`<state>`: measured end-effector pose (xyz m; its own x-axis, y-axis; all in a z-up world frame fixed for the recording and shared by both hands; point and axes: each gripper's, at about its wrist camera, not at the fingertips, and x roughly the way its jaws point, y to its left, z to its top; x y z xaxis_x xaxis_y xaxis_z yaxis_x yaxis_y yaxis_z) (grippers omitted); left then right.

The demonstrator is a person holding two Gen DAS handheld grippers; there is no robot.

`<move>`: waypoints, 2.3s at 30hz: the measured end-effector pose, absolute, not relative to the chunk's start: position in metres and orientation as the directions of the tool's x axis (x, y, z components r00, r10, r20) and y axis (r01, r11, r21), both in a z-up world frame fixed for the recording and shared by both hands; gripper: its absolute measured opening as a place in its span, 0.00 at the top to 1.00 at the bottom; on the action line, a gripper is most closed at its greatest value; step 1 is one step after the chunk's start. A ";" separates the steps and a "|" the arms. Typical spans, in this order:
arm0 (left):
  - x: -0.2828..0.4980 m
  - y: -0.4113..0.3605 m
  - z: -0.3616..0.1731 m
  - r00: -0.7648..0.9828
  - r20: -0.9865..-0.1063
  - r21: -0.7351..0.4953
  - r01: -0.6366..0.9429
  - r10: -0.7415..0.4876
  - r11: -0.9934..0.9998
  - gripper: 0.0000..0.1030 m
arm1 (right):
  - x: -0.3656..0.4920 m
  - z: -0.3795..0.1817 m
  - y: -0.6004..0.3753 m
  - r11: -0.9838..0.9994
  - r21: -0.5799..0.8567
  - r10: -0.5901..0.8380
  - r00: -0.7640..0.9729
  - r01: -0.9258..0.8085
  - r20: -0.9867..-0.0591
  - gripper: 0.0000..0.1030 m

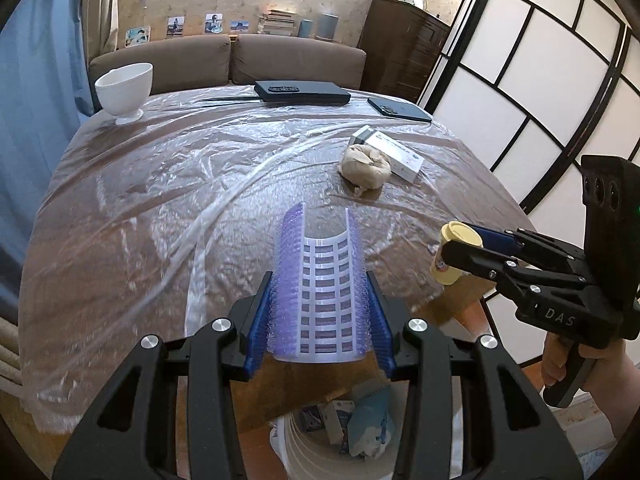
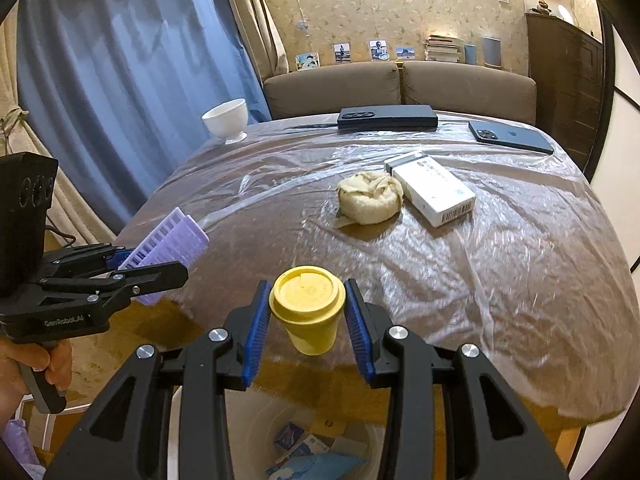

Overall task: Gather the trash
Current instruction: 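Carry the purple roller and yellow cup in both grippers over the white bin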

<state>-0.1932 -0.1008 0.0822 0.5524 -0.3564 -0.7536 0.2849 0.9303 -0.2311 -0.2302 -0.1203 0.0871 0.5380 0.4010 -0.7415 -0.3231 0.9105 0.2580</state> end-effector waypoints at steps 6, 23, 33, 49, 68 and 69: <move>-0.219 -0.104 0.086 0.554 -0.751 -0.229 0.290 -0.359 0.929 0.57 | -0.253 0.091 -0.120 0.902 0.271 0.417 0.523 -0.335 -0.744 0.64; -0.275 -0.124 0.064 0.491 -0.800 -0.211 0.308 -0.345 0.928 0.57 | -0.299 0.074 -0.121 0.889 0.301 0.437 0.446 -0.344 -0.781 0.64; -0.288 -0.134 0.047 0.460 -0.826 -0.188 0.321 -0.326 0.928 0.57 | -0.308 0.062 -0.124 0.893 0.297 0.425 0.418 -0.337 -0.803 0.64; -0.294 -0.152 0.015 0.396 -0.873 -0.144 0.351 -0.286 0.925 0.57 | -0.312 0.037 -0.130 0.902 0.302 0.405 0.368 -0.308 -0.837 0.64; -0.289 -0.162 -0.009 0.359 -0.901 -0.105 0.366 -0.245 0.925 0.57 | -0.316 0.022 -0.137 0.906 0.307 0.398 0.338 -0.291 -0.853 0.64; -0.288 -0.163 -0.010 0.358 -0.901 -0.104 0.367 -0.244 0.925 0.57 | -0.317 0.021 -0.138 0.907 0.307 0.397 0.337 -0.289 -0.854 0.64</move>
